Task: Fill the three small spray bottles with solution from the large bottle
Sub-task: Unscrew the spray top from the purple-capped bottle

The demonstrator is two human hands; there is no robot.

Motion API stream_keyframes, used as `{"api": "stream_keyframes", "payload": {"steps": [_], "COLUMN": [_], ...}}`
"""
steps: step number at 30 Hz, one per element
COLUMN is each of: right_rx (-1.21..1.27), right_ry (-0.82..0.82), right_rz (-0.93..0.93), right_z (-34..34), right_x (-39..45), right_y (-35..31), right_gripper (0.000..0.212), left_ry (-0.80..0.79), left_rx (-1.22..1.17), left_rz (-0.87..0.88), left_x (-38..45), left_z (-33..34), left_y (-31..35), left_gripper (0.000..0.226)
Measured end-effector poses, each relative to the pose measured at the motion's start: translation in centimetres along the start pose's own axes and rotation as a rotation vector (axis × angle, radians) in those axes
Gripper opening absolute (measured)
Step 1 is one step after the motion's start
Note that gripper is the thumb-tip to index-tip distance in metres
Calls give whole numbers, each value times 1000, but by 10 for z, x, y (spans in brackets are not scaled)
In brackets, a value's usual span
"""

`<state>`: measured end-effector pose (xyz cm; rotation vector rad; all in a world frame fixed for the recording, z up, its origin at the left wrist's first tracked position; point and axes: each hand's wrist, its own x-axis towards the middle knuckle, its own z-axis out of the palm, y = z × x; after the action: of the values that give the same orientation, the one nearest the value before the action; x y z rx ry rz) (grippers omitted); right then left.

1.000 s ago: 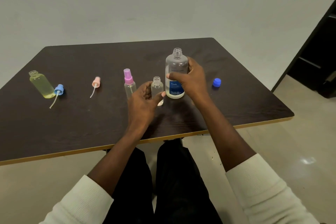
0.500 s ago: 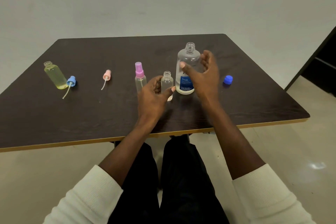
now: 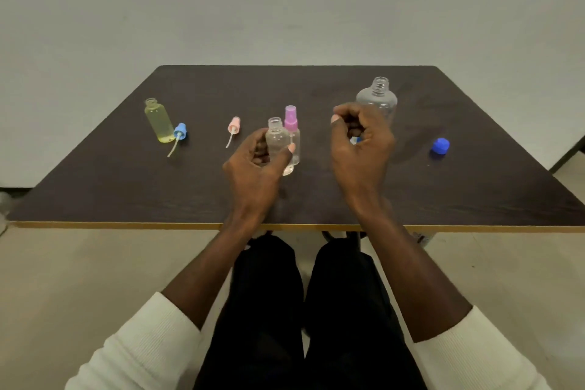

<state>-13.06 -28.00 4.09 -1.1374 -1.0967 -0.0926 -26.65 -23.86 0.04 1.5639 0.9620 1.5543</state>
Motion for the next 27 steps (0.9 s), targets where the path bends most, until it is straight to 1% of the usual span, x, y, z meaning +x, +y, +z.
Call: {"api": "stream_keyframes", "payload": {"steps": [2,5,8,10,12,13,17,19,21,24,27], "right_rx": [-5,-65,-188,-306,-379,-393,-441,-454,-501,-559,-573], "right_ry": [-114,-320,-523,-613,-630,-624,-594,-603,-638,-673,-667], "right_rz": [-4,-15,45,119,214,261,440,504,517,492,481], "right_z": [21,63,105,133,158,169,204,217,223,225,224], "right_x": [-11,-25,-30,-25,-17,-13,0,5,6,6,8], "right_y": [-6,-13,-14,-8,0,5,20,28,31,34,34], "right_gripper": [6,9,11,10,9,12,45,55,52,36,33], "left_ry": [70,146,168,161,147,142,126,129,133,137,140], "left_rx": [48,132,239,296,320,322,304,281,282,287,294], "left_rz": [-1,-11,-25,-47,-66,-75,-105,-117,-129,-134,-141], "left_x": [10,28,43,49,54,56,63,65,66,67,67], "left_z": [-26,-61,-84,-92,-94,-94,-95,-96,-96,-97,-97], "left_y": [-4,-8,-14,-22,-27,-29,-34,-38,-40,-43,-42], "left_gripper": [29,24,23,24,24,23,23,25,32,38,39]}}
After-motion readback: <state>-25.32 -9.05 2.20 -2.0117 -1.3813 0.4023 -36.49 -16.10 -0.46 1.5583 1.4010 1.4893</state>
